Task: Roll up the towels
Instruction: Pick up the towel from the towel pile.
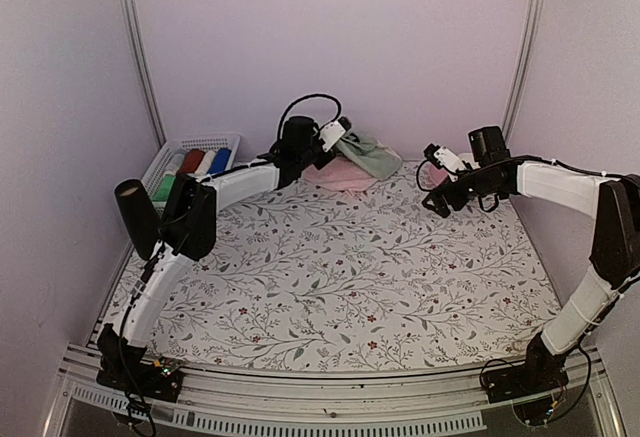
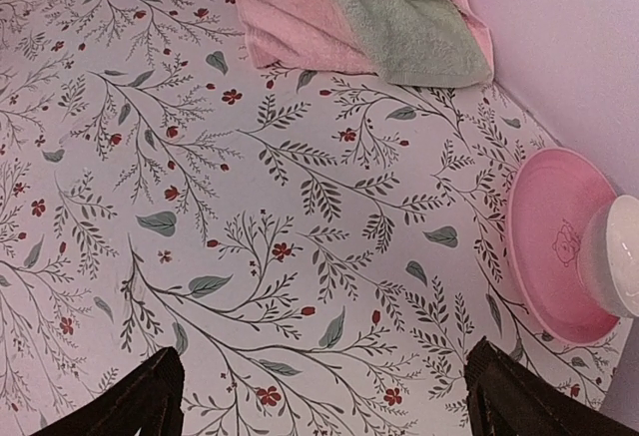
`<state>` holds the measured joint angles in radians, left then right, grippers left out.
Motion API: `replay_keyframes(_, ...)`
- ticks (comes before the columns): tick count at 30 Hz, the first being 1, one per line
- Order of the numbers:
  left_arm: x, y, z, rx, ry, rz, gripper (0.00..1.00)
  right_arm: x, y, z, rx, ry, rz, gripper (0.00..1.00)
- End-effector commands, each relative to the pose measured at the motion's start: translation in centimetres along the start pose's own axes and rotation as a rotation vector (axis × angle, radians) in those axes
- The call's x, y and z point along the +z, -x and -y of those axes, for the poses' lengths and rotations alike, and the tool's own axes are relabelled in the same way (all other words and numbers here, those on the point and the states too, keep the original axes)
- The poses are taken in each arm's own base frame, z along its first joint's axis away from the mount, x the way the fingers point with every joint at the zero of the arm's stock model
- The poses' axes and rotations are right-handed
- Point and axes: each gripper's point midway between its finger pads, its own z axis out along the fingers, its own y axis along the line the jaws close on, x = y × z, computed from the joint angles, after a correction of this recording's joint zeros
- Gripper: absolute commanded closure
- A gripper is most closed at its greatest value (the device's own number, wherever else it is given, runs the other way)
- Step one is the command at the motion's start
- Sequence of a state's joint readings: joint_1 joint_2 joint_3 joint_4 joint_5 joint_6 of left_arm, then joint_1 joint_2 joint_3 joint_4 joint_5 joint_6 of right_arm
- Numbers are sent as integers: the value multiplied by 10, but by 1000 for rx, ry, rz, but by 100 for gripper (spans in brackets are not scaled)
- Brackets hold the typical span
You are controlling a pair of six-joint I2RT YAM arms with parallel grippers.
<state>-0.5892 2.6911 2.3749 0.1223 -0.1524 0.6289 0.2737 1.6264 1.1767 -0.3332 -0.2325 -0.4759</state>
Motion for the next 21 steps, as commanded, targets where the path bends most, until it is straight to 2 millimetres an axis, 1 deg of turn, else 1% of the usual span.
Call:
replay_keyframes(1, -34, 89, -21, -88, 29, 139, 100, -1, 1, 0, -14, -13, 4, 1)
replay_keyframes(3, -49, 113, -24, -120, 21, 158, 100, -5, 6, 1, -14, -22, 20, 1)
replay_keyframes(5, -67, 136, -23, -151, 4, 180, 100, -8, 9, 0, -13, -15, 35, 1)
replay_keyframes(7, -88, 159, -17, -166, -21, 204, 100, -12, 11, -3, -18, -5, 47, 1)
replay_keyframes(9, -109, 178, -12, -175, -29, 208, 100, -14, 13, -7, -24, 13, 58, 1)
replay_keyframes(10, -119, 184, -7, -181, -39, 200, 100, -15, 13, -9, -25, 26, 62, 1)
replay_keyframes(11, -128, 185, 2, -188, -55, 179, 100, -16, 14, -13, -32, 45, 67, 1)
replay_keyframes(12, -138, 189, 5, -209, -67, 168, 100, -17, 15, -18, -40, 69, 75, 1)
replay_keyframes(13, -148, 190, 15, -229, -96, 141, 100, -20, 16, -24, -47, 102, 86, 1)
replay_keyframes(16, -175, 183, 32, -366, -181, 73, 100, -30, 18, -47, -99, 213, 128, 1)
replay_keyframes(17, -182, 179, 38, -412, -210, 56, 100, -34, 18, -55, -115, 252, 142, 1)
replay_keyframes(20, -199, 158, 60, -520, -283, 1, 100, -52, 20, -80, -200, 350, 216, 1)
replay_keyframes(21, -201, 146, 69, -536, -298, -29, 100, -61, 23, -86, -230, 366, 249, 1)
